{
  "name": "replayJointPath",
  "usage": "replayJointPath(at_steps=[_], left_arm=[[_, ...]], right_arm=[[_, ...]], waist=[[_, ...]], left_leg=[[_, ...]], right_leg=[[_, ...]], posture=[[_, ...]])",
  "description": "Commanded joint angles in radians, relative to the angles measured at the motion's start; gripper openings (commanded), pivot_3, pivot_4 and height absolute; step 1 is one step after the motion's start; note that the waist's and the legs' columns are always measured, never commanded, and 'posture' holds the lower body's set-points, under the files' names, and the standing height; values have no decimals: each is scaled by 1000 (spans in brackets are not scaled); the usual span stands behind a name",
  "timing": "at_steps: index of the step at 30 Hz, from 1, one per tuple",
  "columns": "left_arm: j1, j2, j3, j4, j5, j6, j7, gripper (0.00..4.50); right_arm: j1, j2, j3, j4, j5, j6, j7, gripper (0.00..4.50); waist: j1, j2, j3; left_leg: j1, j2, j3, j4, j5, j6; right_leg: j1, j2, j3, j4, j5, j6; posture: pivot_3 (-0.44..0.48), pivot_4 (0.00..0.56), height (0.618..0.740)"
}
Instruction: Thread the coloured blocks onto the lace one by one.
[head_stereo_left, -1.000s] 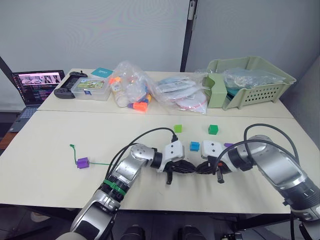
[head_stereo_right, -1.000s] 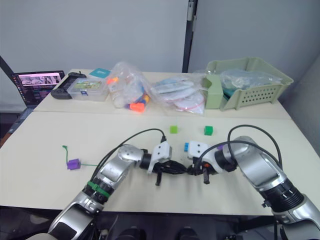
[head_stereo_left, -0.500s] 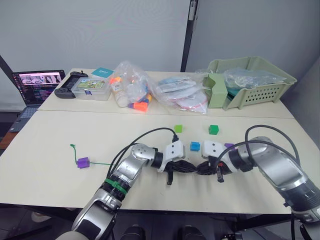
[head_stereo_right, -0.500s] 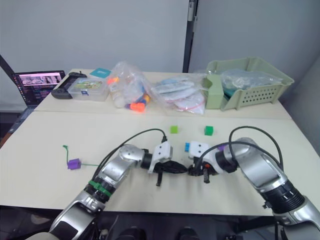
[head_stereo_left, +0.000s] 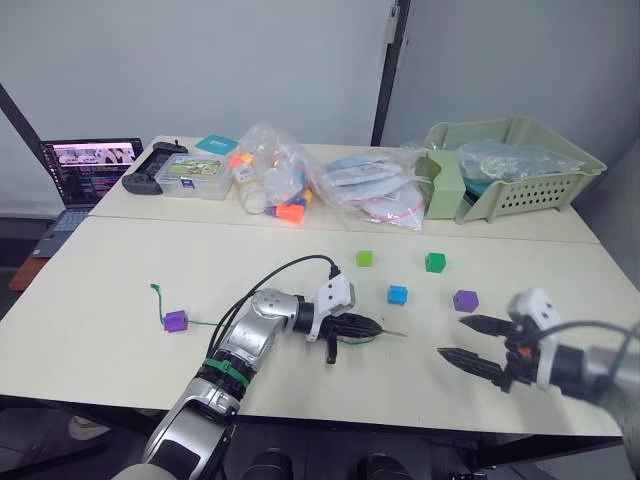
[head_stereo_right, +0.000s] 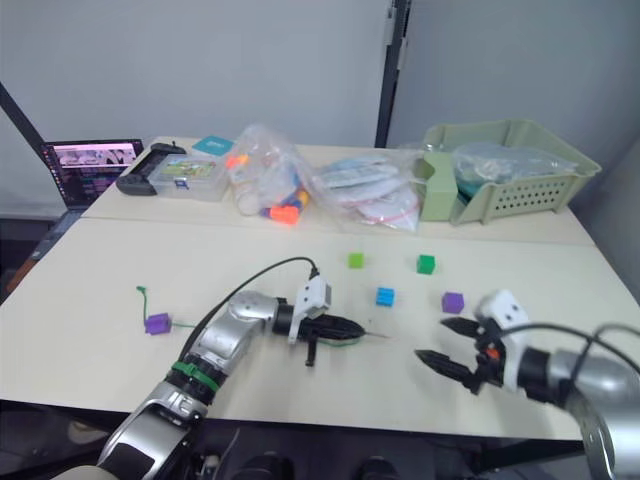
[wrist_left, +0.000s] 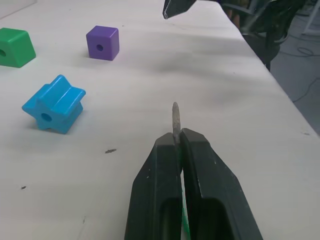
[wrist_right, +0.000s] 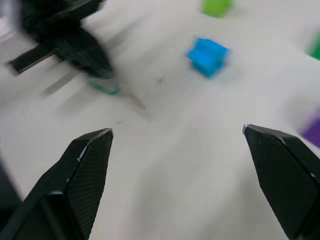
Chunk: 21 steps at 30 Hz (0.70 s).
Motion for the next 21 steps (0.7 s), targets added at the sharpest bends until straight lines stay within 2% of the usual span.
replayJointPath(at_steps=[1,4,9,16,21], left_arm=[[-10,-13,31,-15,-41,-3,-12,0],[-1,-8,45,-46,-66,19,-25,0],[23,0,51,-124,-90,61,-9,0],[65,23,48,-198,-84,98,39,0],[81,40,25,-232,-63,111,58,0]], right_arm=[[64,39,-59,-20,-2,-97,-71,4465],[95,76,-33,-15,-30,-168,-130,4465],[44,101,21,53,-76,-239,-233,4465],[-172,144,154,242,-163,-288,-401,4465],[-301,145,213,376,-217,-314,-461,4465]], waist=[[-5,0,0],[-11,0,0],[-23,1,-1],[-25,2,-1],[-20,2,-1]], left_leg=[[1,0,1,0,0,0],[3,1,1,0,0,0],[3,2,1,-1,0,0],[4,2,2,-2,0,0],[3,1,1,-2,0,0]], right_leg=[[0,0,1,0,0,0],[1,1,1,0,0,0],[1,2,1,0,0,0],[1,2,2,0,0,0],[1,2,2,0,0,0]], posture=[[0,150,740],[0,150,740],[0,150,740],[0,150,740],[0,150,740]])
